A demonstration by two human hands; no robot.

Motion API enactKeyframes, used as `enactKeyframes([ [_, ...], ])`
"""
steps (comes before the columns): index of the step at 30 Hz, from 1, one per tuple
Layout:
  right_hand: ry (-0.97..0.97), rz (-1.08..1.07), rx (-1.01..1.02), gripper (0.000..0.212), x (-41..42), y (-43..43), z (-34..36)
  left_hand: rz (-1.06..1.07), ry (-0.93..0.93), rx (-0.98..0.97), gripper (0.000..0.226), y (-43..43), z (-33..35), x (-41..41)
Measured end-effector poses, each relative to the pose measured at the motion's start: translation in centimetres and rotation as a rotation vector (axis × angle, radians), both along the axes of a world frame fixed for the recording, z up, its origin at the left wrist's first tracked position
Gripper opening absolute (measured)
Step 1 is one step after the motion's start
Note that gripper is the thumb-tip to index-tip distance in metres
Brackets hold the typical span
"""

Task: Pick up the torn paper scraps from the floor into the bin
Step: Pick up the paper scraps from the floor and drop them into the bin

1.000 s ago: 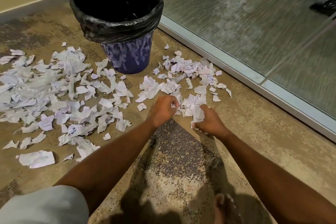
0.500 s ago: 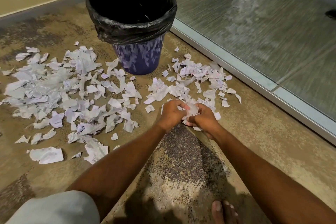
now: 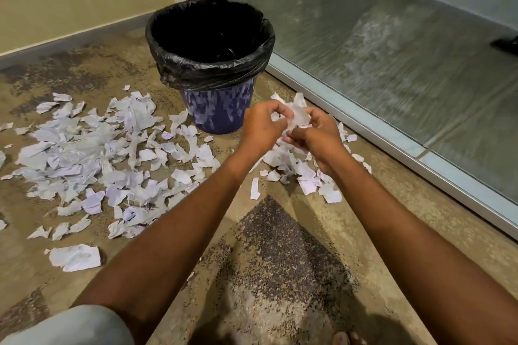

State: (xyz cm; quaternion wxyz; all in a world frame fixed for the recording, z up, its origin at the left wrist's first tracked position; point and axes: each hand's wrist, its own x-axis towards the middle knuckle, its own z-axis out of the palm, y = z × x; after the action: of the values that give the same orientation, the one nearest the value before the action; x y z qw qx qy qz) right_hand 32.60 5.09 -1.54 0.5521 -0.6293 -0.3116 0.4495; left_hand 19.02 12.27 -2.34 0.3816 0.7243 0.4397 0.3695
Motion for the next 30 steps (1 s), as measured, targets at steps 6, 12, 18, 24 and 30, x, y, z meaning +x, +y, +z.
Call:
enactKeyframes([
  [6,-0.089,0.040,0.126,0.040,-1.4,3.1,5.5,0.056,-0.105,0.146,0.016,2.1,5.5,-1.8],
  [12,-0.048,0.117,0.265,0.040,-3.8,7.2,10.1,0.099,-0.144,0.279,0.011,5.3,10.5,-4.7],
  [18,-0.087,0.168,0.277,0.041,-6.9,12.4,12.0,0.176,-0.118,0.293,0.012,9.7,12.3,-8.3],
  [24,-0.220,0.234,0.238,0.028,-9.2,15.9,10.9,0.186,-0.046,0.245,0.013,13.2,10.4,-11.0],
  [30,-0.338,0.243,0.174,0.033,-9.6,20.1,10.6,0.178,-0.005,0.178,0.017,16.4,9.7,-11.5],
])
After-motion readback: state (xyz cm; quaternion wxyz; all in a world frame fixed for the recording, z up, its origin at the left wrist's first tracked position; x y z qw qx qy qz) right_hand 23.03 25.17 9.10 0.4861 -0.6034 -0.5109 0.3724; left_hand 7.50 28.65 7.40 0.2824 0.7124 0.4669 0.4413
